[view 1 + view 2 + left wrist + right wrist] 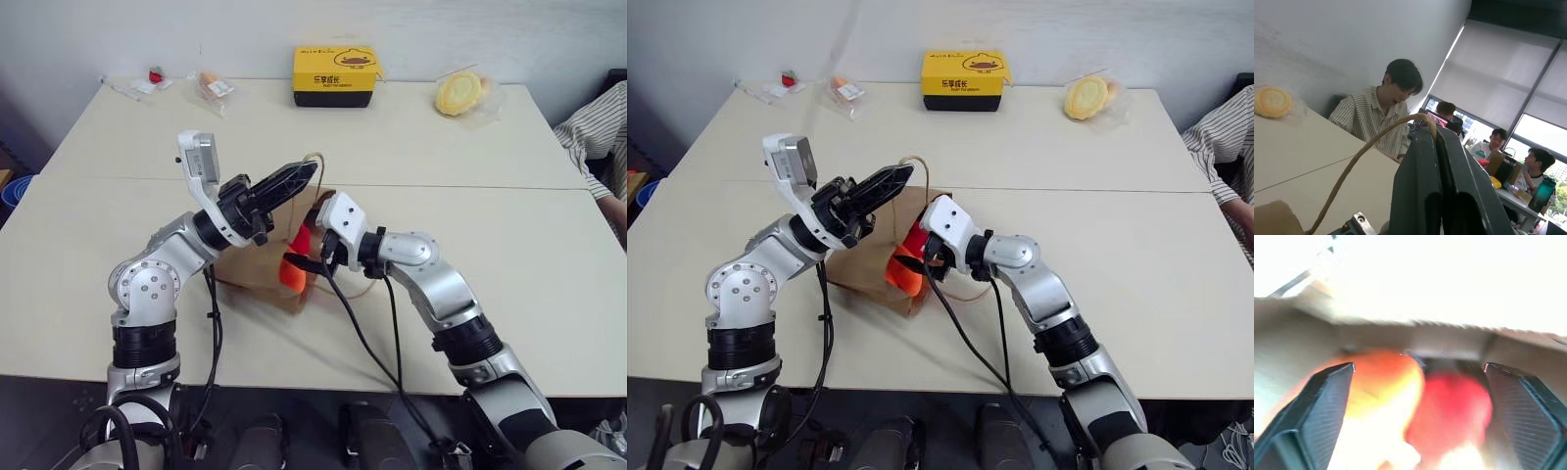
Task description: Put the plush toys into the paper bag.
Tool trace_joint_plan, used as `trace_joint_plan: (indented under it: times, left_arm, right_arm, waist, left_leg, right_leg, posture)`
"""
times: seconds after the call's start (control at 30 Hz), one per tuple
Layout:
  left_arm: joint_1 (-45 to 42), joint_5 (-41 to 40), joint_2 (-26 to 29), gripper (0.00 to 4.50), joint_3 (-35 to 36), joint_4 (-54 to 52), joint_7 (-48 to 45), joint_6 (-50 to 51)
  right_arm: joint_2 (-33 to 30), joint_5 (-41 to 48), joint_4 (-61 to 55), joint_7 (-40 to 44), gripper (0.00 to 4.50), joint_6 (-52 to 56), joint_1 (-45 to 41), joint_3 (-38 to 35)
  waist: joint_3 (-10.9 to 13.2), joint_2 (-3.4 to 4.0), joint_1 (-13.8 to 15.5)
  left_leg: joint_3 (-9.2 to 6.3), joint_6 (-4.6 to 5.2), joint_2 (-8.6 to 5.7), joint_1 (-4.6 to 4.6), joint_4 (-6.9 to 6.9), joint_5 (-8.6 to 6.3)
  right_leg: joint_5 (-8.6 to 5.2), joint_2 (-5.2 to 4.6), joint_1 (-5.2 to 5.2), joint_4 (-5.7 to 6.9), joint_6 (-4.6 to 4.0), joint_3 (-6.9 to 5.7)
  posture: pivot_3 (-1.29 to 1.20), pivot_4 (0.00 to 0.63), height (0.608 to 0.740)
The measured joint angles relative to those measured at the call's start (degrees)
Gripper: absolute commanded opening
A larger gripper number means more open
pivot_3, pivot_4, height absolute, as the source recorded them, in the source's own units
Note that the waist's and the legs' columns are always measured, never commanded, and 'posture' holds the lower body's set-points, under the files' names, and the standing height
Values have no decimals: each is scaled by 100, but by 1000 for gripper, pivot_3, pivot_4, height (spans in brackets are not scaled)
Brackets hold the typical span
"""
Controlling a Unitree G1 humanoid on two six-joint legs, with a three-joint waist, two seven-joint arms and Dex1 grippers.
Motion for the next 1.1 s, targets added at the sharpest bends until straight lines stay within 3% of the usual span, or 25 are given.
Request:
trace_joint_plan:
  times: [0.2,0.37,0.6,0.8,1.1]
  left_arm:
    - [9,42,7,0,-8,-3,-1,-41]
    - [29,79,39,0,-28,-28,-17,-52]
    - [23,-19,47,0,32,-74,26,-46]
    - [-240,-561,30,0,314,-79,332,72]
    - [-241,-953,185,0,363,-81,474,300]
  right_arm:
    - [-342,421,-459,469,4339,22,538,-152]
    - [-1026,1215,-983,673,4339,625,1370,-1110]
    - [-1886,3518,-1661,-198,4339,4820,1991,-3014]
    - [-1265,4320,-1653,-1139,4339,7067,2100,-4062]
    - [342,4886,-1248,-2885,4339,7282,1736,-4775]
  waist:
    - [0,0,31]
    - [1,-2,106]
    - [1,-2,146]
    - [1,-2,153]
    - [-1,-3,96]
  left_leg:
    - [-5,1,-1,0,1,0]
    - [-6,2,-2,0,1,-1]
    - [-6,3,5,1,0,-1]
    - [-2,4,2,1,0,-2]
    - [0,2,2,7,0,0]
  right_leg:
    - [0,-3,7,-9,0,-3]
    - [0,-5,12,-19,0,-3]
    - [-1,-3,11,-26,-2,0]
    - [-1,-4,10,-23,-2,5]
    - [-1,-1,8,-13,-2,8]
  posture:
    - [0,150,740]
    - [0,150,740]
    - [0,150,740]
    - [0,150,740]
    - [0,150,740]
